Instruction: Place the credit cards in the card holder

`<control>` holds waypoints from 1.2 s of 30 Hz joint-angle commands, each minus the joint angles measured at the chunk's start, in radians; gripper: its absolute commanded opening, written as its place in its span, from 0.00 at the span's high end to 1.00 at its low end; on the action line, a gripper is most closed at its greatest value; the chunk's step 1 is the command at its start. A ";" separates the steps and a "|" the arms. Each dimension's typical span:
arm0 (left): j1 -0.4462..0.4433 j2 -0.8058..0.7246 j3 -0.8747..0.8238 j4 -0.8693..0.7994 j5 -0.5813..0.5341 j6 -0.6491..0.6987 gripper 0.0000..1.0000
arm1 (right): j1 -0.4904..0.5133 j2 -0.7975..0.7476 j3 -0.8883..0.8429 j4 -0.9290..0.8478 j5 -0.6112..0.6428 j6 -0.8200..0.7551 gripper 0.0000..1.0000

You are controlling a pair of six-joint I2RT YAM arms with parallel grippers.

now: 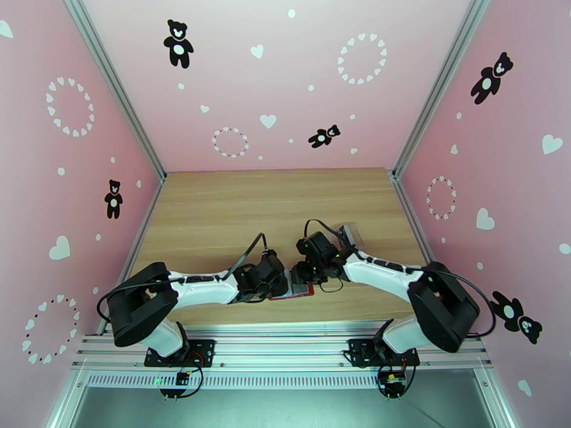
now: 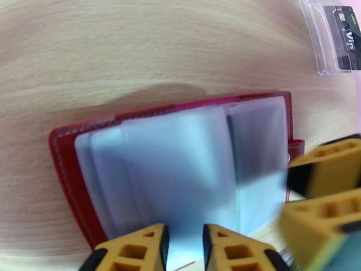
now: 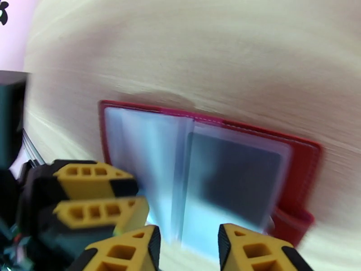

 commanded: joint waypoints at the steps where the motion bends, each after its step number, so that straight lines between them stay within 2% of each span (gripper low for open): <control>1: -0.005 -0.077 -0.004 -0.113 -0.055 0.026 0.67 | -0.037 -0.094 0.056 -0.143 0.101 -0.068 0.56; 4: -0.004 -0.143 -0.005 -0.177 -0.099 0.037 0.62 | -0.100 -0.138 0.115 -0.263 0.185 -0.138 0.52; 9: 0.014 -0.248 -0.030 -0.231 -0.131 0.050 0.61 | -0.232 -0.158 0.218 -0.408 0.352 -0.260 0.45; 13: 0.032 -0.297 -0.058 -0.236 -0.133 0.053 0.61 | -0.344 -0.071 0.313 -0.484 0.451 -0.347 0.41; 16: 0.044 -0.311 -0.073 -0.227 -0.125 0.055 0.60 | -0.398 0.000 0.358 -0.490 0.467 -0.369 0.40; 21: 0.052 -0.309 -0.089 -0.198 -0.103 0.057 0.60 | -0.443 0.170 0.470 -0.528 0.510 -0.417 0.39; 26: 0.058 -0.299 -0.099 -0.179 -0.092 0.058 0.60 | -0.455 0.298 0.556 -0.549 0.476 -0.446 0.39; 29: 0.060 -0.294 -0.102 -0.171 -0.084 0.060 0.59 | -0.457 0.348 0.584 -0.563 0.528 -0.445 0.39; 36: 0.065 -0.268 -0.105 -0.147 -0.071 0.061 0.59 | -0.458 0.439 0.615 -0.567 0.519 -0.447 0.42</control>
